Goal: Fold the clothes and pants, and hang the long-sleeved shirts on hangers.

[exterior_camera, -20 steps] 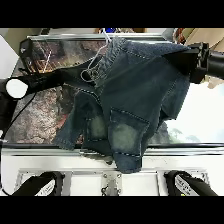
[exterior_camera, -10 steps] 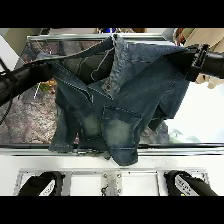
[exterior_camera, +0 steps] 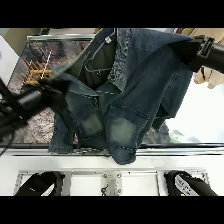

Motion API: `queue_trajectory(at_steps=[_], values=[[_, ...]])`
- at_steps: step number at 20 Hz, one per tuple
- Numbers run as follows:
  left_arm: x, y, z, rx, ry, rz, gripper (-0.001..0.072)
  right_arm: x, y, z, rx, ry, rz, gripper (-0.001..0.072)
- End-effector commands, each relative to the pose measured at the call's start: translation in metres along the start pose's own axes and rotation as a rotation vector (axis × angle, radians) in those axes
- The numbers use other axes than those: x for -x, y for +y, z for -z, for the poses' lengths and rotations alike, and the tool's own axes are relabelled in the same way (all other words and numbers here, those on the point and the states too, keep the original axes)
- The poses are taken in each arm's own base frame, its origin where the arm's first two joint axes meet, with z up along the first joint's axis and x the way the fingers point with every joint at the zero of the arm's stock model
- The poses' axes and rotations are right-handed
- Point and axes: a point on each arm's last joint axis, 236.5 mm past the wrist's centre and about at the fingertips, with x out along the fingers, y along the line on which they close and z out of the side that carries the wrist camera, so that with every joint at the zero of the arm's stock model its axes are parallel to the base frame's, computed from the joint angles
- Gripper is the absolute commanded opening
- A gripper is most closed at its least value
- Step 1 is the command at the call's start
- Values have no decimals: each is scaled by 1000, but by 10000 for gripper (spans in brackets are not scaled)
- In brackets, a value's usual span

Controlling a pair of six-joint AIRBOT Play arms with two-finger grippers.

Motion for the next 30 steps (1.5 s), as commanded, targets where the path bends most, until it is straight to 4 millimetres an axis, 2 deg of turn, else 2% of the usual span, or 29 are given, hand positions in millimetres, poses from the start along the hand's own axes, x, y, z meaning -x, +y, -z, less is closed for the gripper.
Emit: queue_trajectory(at_steps=[1,6,9,10,11,12,15,19,21,23,24,25,30], values=[[-9,-48,33,-78,55,133,19,2,13,-30,-20,-126,-56,26],[-47,-87,60,-117,166,213,20,8,26,-56,19,-239,-109,25],[-75,-99,67,-125,215,217,22,9,28,-60,21,-256,-115,25],[-82,-100,65,-126,224,213,240,9,28,-60,38,-257,-114,25],[-88,-100,60,-122,219,208,570,10,29,-61,46,-265,-115,25],[-92,-99,51,-118,207,201,627,11,30,-64,54,-278,-118,25],[-90,-84,9,-94,127,163,627,17,36,-79,103,-347,-132,25],[-63,-51,-39,-59,8,95,609,23,36,-92,217,-393,-74,25],[-46,-36,-50,-48,-19,61,608,27,33,-100,249,-410,-30,26],[-32,-24,-52,-40,-18,30,604,34,27,-107,276,-426,22,25],[-27,-19,-50,-37,-6,14,334,39,22,-111,282,-434,54,25],[-22,-14,-48,-36,7,0,20,46,18,-115,295,-440,83,25],[-15,-3,-41,-27,38,-30,21,99,3,-143,422,-479,283,26]])
